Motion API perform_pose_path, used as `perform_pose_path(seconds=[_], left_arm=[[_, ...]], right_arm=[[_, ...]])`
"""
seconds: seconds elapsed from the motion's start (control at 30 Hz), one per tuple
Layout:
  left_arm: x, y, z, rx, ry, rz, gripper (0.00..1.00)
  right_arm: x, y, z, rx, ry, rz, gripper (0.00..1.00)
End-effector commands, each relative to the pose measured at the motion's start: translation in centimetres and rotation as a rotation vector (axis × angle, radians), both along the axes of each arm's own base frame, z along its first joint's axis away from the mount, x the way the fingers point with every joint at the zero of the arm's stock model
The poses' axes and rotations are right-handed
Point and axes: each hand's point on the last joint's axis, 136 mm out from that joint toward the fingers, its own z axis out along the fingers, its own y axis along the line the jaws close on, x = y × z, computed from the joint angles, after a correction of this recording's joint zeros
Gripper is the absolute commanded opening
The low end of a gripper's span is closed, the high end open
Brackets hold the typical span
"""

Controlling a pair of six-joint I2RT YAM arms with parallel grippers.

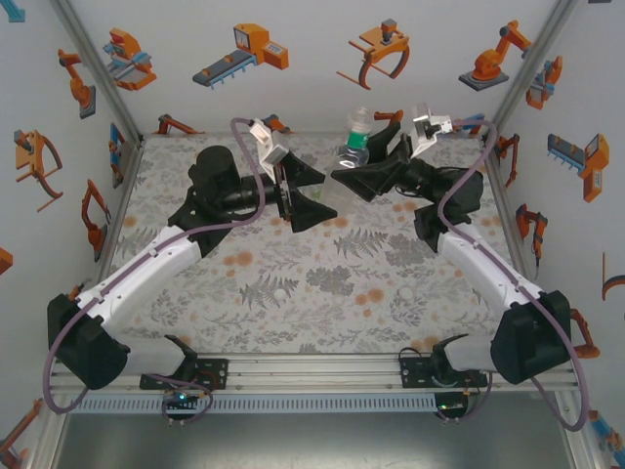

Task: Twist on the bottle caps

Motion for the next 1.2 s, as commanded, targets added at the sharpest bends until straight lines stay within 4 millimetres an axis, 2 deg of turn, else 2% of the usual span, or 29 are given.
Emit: perform_pose_path(seconds=[0.0, 0.03, 0.23, 0.33, 0.43, 0.7, 0.87, 1.0, 1.17], left_arm=[[-2.2, -0.1, 4.4, -0.094, -0.105, -0.086, 0.99], [-2.4, -0.2, 4.7, -0.1, -0.109, -0.094, 1.0], [-2.7, -0.3, 6.2, -0.142, -0.141, -0.087, 0.86], [-2.5, -0.5, 6.1, -0.137, -0.138, -0.085, 0.81], [-2.4, -0.7, 6.1, -0.137, -0.137, -0.084, 0.8], [-2.4, -0.9, 5.9, -0.14, -0.135, -0.094, 0.71], [-2.7, -1.2, 5.6, -0.13, -0.123, -0.115, 0.71], [-2.7, -1.2, 5.4, -0.125, -0.121, -0.116, 0.65], [-2.8, -1.2, 5.3, -0.117, -0.129, -0.113, 0.53]], right_arm=[[-3.0, -0.1, 3.4, 0.068, -0.142, 0.052, 0.07], [-3.1, 0.1, 3.5, 0.069, -0.145, 0.059, 0.07], [-3.1, 1.0, 3.9, 0.084, -0.145, 0.066, 0.07], [-3.1, 1.6, 3.9, 0.08, -0.141, 0.066, 0.07], [-3.2, 2.1, 3.9, 0.075, -0.145, 0.068, 0.07], [-3.5, 2.5, 4.6, 0.107, -0.151, 0.052, 0.06], [-3.7, 2.9, 4.5, 0.099, -0.152, 0.056, 0.06], [-3.7, 2.9, 4.5, 0.098, -0.149, 0.054, 0.05], [-3.8, 2.8, 4.5, 0.098, -0.153, 0.047, 0.05]])
